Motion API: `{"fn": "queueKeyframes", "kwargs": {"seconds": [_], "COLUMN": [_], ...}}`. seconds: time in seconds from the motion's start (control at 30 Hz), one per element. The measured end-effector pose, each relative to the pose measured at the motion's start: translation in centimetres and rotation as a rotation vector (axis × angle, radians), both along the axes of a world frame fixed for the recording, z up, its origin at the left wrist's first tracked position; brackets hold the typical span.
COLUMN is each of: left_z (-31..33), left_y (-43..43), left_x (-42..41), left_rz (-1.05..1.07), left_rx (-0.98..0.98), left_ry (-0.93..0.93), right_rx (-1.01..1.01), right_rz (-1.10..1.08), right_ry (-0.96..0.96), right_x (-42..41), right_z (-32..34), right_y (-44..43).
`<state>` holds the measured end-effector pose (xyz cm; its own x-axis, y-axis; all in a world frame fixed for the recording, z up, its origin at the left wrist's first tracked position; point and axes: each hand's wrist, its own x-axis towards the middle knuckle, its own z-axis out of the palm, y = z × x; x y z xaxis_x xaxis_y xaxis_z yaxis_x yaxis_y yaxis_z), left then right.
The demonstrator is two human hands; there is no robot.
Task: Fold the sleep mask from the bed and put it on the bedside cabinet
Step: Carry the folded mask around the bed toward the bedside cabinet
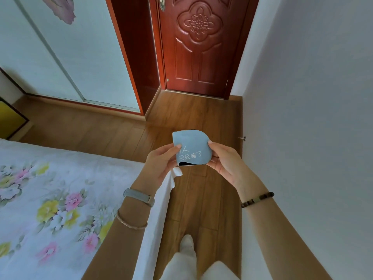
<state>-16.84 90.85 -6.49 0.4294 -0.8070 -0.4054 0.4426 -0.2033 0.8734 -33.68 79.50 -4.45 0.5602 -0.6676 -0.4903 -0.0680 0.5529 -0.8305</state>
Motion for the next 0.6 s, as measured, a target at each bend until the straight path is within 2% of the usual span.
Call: {"fn": "queueKeyframes", "kwargs": {"seconds": [0.23,0.6], "left_z": [0.2,-0.3], "left_y": [-6.7,-19.9], "left_x": [5.6,12.4], "left_rz": [0.027,0.252], "left_rx": [0.032,0.065], "left_ry": [0.017,-0.026], "right_rx": [0.052,0.069], "right_rz": [0.047,0.154], "right_ry": [-0.016,-0.006], "right_x": [6.3,15.3], "right_z": [0.5,-0.2], "right_y": [-7.4,-22.6]}}
